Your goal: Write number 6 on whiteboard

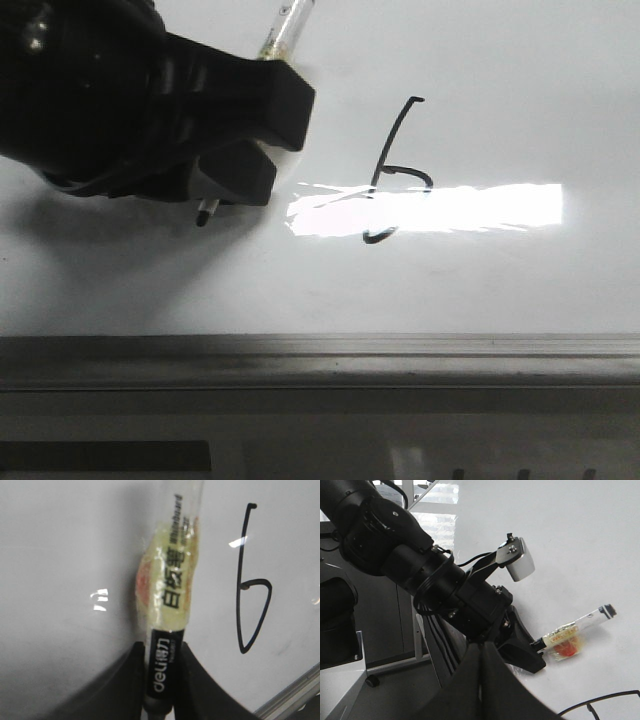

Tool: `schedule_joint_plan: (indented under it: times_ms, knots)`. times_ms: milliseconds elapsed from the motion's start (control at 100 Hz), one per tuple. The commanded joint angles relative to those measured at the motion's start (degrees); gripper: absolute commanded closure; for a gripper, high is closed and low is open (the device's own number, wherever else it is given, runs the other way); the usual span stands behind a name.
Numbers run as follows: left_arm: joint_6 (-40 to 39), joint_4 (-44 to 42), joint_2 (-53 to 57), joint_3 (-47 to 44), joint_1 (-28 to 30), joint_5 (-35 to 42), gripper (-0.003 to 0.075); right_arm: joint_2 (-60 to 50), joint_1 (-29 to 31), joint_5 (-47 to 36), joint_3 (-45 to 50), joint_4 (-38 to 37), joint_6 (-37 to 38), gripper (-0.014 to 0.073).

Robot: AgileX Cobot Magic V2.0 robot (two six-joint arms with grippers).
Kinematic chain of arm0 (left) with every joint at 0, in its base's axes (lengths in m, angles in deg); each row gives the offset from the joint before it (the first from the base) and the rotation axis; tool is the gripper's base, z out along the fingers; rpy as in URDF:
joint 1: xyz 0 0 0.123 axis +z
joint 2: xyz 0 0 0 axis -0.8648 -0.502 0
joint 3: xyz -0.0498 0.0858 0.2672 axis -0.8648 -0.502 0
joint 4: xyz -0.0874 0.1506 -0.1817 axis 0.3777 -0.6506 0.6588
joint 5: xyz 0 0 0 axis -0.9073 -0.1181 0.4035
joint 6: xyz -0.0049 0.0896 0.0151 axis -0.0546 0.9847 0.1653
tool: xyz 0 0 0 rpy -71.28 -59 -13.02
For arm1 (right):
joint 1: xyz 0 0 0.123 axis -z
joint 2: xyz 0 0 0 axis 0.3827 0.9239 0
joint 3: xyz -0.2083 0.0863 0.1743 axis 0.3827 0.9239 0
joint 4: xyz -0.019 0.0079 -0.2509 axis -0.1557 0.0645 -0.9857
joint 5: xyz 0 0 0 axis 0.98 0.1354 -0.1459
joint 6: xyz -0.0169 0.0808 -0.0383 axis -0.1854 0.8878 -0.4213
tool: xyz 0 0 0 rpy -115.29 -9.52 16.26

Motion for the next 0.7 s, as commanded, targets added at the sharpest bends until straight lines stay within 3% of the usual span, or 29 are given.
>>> schedule_joint_plan:
  times_ms: [0, 140, 380, 440, 590, 690]
  knots:
    - [-0.64, 1.64, -2.57, 0.06, 1.33, 11.63, 0.0604, -0.22, 0.24, -4.84, -1.47, -0.42, -0.33, 0.0657]
    - [-3.19, 1.64, -3.19, 0.06, 1.33, 12.34, 0.0436, -0.22, 0.24, -4.84, -1.47, -0.42, -0.33, 0.0657]
    - [-3.19, 1.64, -3.19, 0.06, 1.33, 12.72, 0.0405, -0.22, 0.24, -4.84, -1.47, -0.42, -0.33, 0.0657]
    - [-3.19, 1.64, -3.19, 0.06, 1.33, 12.72, 0.0368, -0.22, 0.24, -4.84, -1.47, -0.42, -0.33, 0.0657]
    - [-3.19, 2.44, -1.16, 1.28, 1.22, 11.05, 0.0192, -0.22, 0.24, -4.93, -1.47, -0.42, -0.33, 0.0657]
    - [-3.19, 2.30, 2.43, 3.08, 1.22, 6.27, 0.0185, -0.22, 0.24, -4.93, -1.47, -1.71, -0.33, 0.0657]
